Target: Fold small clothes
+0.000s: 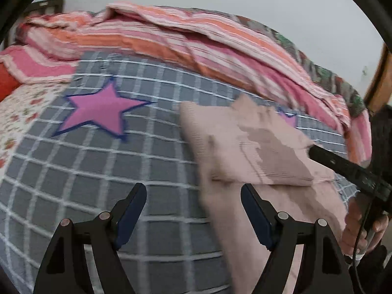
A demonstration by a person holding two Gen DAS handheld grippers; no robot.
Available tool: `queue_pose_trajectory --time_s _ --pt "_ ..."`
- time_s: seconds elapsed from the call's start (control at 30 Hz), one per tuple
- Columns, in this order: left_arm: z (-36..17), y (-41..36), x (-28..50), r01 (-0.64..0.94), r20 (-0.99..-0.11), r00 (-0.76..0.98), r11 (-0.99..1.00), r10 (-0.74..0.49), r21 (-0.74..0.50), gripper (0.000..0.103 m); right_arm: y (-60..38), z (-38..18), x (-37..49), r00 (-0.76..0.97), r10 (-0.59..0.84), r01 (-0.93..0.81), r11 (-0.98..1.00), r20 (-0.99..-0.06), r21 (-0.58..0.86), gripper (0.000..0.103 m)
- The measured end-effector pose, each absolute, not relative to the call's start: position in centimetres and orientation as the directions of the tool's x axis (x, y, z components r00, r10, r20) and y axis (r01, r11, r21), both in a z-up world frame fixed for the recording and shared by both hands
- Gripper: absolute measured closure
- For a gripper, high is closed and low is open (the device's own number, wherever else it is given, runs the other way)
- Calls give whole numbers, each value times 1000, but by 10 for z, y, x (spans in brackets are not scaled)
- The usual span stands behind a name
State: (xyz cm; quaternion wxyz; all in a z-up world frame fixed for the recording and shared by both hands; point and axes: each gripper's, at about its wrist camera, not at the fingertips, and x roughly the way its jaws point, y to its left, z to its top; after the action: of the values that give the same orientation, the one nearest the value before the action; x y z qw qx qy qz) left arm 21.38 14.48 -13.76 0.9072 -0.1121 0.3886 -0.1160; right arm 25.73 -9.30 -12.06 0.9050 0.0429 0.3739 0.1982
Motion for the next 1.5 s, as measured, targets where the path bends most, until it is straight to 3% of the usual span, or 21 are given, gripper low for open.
queue_pose_trajectory --time_s 0.1,0.2,0.3,0.47,0.77,0.8,0.83,0.87,0.97,1.07,1.17,1.3,1.37,1.5 --pt "-139 119 227 169 -668 669 942 -326 -290 25 -135 -113 236 687 319 -271 946 -653 177 36" --pt "-139 98 245 206 -662 667 939 -341 -276 39 -182 -113 220 723 190 -171 981 -664 94 36" --pt "-144 85 263 198 -681 663 950 -311 -241 43 -219 -120 212 730 69 -77 997 -680 19 36" --pt "-158 86 281 139 -714 646 962 -268 -235 60 -271 -142 204 718 62 -16 997 -693 72 36" --pt "-165 77 293 89 -749 642 986 -163 -139 64 -280 -155 215 718 120 -30 990 -686 141 36" --pt "-166 74 297 85 -752 641 988 -152 -128 67 -279 -153 218 723 124 -36 989 -680 142 36" --pt "-165 72 299 79 -752 645 991 -136 -111 88 -278 -151 221 727 126 -39 989 -675 142 36" --pt "-163 72 300 76 -746 654 992 -124 -99 97 -277 -149 225 729 127 -39 989 -673 144 36" --pt "-136 79 292 93 -639 752 986 -161 -140 97 -274 -144 235 726 130 -38 988 -675 149 36" --pt "-118 83 300 90 -600 783 985 -162 -149 97 -272 -132 242 755 117 -43 991 -645 130 36" --pt "-125 83 312 53 -640 760 992 -115 -114 97 -271 -132 255 754 78 -22 995 -652 94 36" --pt "-161 77 318 38 -726 684 997 -73 -66 95 -278 -162 276 685 14 49 997 -728 65 36" --pt "-167 81 314 37 -731 677 996 -83 -79 92 -284 -177 286 640 38 65 993 -767 103 36" --pt "-172 77 308 34 -716 695 998 -66 -58 87 -285 -178 286 651 35 69 992 -758 105 36"
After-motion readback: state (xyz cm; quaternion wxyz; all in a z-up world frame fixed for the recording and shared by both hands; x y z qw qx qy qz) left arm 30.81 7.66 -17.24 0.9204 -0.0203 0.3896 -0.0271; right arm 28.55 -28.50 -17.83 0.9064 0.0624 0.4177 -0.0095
